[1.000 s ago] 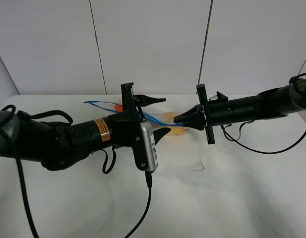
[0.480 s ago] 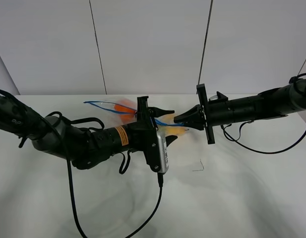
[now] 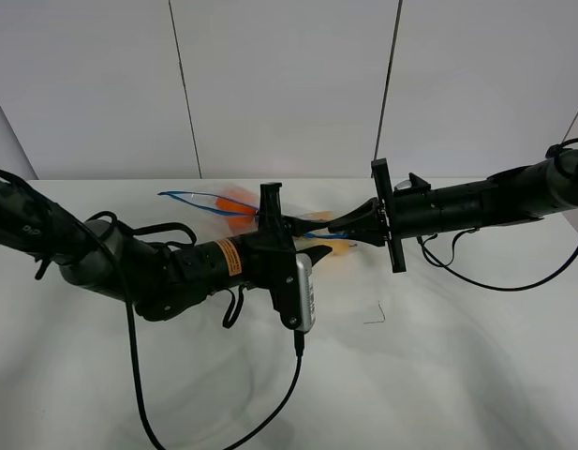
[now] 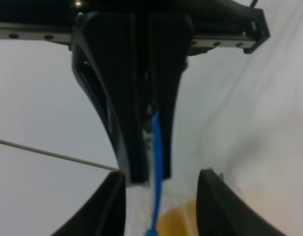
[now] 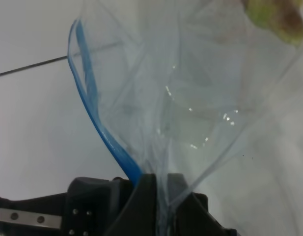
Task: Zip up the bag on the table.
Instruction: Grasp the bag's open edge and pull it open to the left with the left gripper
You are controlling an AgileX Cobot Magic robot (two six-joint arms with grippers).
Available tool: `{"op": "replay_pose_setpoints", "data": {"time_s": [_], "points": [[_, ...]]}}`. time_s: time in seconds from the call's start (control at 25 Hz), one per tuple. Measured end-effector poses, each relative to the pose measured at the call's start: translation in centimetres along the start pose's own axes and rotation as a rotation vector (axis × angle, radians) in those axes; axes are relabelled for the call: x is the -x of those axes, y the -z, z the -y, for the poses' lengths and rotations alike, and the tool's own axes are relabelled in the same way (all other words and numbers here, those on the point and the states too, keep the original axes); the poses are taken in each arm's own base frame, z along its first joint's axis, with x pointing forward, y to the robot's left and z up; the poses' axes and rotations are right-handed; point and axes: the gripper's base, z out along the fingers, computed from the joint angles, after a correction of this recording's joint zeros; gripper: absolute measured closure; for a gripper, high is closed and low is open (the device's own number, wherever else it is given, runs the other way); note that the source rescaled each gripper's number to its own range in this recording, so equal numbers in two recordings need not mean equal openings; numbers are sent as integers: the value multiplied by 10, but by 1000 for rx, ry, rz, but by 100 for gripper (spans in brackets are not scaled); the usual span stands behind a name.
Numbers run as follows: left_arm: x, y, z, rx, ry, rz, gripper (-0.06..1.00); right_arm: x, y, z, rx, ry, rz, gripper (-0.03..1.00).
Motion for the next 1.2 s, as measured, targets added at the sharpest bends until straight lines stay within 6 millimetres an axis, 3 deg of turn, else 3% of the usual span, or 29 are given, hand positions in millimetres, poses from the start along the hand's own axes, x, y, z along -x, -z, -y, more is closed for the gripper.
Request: {"op": "replay_pose_setpoints", "data": {"time_s": [0.6, 0.88, 1.2], "points": [[3, 8, -1, -1, 1, 1, 53, 0, 0, 0, 0, 0, 0, 97], [3, 8, -1, 0, 3, -2, 78, 0, 0, 0, 0, 0, 0, 97], [1, 9, -4, 22, 29, -28, 82, 0, 0, 0, 0, 0, 0, 97]]}}
